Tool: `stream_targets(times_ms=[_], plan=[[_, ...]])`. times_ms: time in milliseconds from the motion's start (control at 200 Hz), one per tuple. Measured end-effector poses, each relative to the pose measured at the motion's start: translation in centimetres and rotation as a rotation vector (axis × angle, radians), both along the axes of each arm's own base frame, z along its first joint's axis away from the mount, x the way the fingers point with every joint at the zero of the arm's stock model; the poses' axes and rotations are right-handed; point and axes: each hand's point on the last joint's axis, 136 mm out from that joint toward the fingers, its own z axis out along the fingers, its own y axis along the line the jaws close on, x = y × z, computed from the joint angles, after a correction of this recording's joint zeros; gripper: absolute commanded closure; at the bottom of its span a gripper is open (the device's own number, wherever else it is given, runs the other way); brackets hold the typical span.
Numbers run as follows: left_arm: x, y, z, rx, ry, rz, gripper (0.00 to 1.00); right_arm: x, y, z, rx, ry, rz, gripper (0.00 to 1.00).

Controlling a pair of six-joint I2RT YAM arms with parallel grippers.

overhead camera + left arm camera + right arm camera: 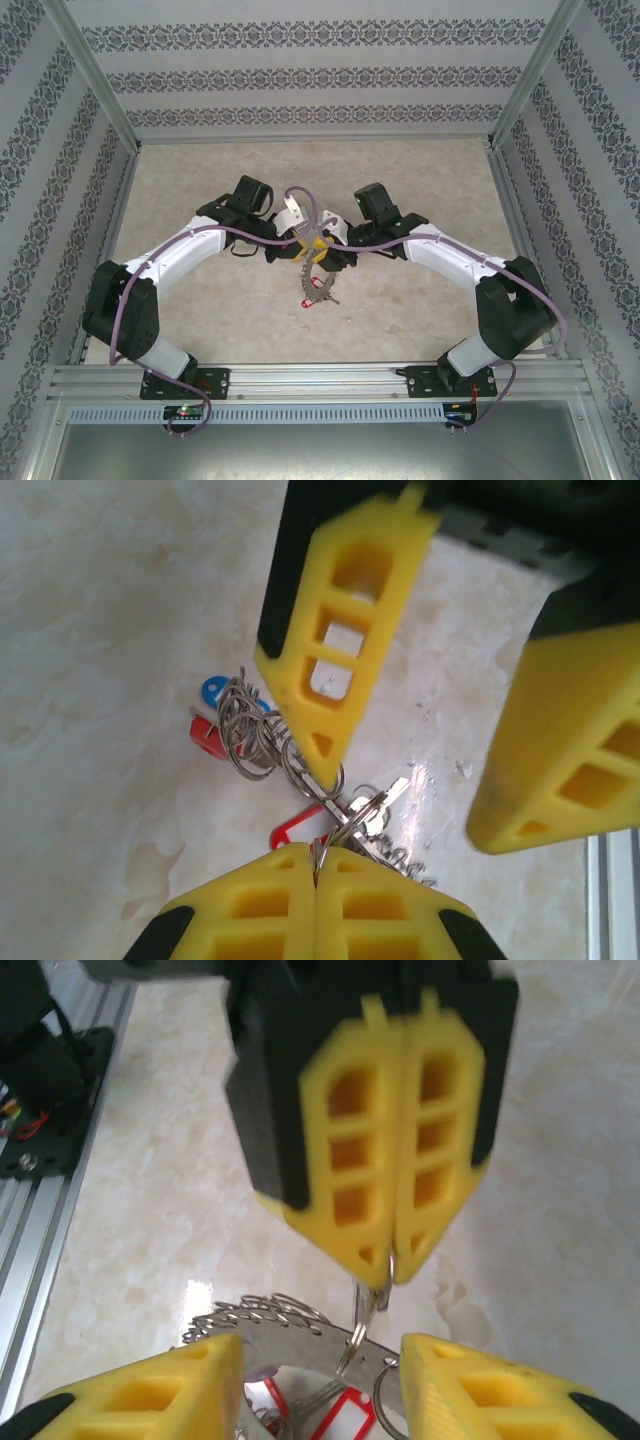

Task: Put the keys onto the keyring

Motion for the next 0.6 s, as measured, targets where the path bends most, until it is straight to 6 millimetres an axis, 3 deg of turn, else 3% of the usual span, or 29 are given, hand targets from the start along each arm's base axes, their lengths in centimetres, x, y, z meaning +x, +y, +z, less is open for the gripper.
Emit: stream_targets(times_ms=[100, 605], plan=[[-0.2, -0.2, 0.3, -0.023, 0.022, 0.002, 1.0, -0.4, -1.0, -1.5, 0.022, 0.045, -0.066, 0.54], [-1.0, -0.8, 0.7, -0.086, 0.13, -0.002, 1.0, 0.4, -1.1, -0.3, 0.042, -0.067, -0.119, 0.54]])
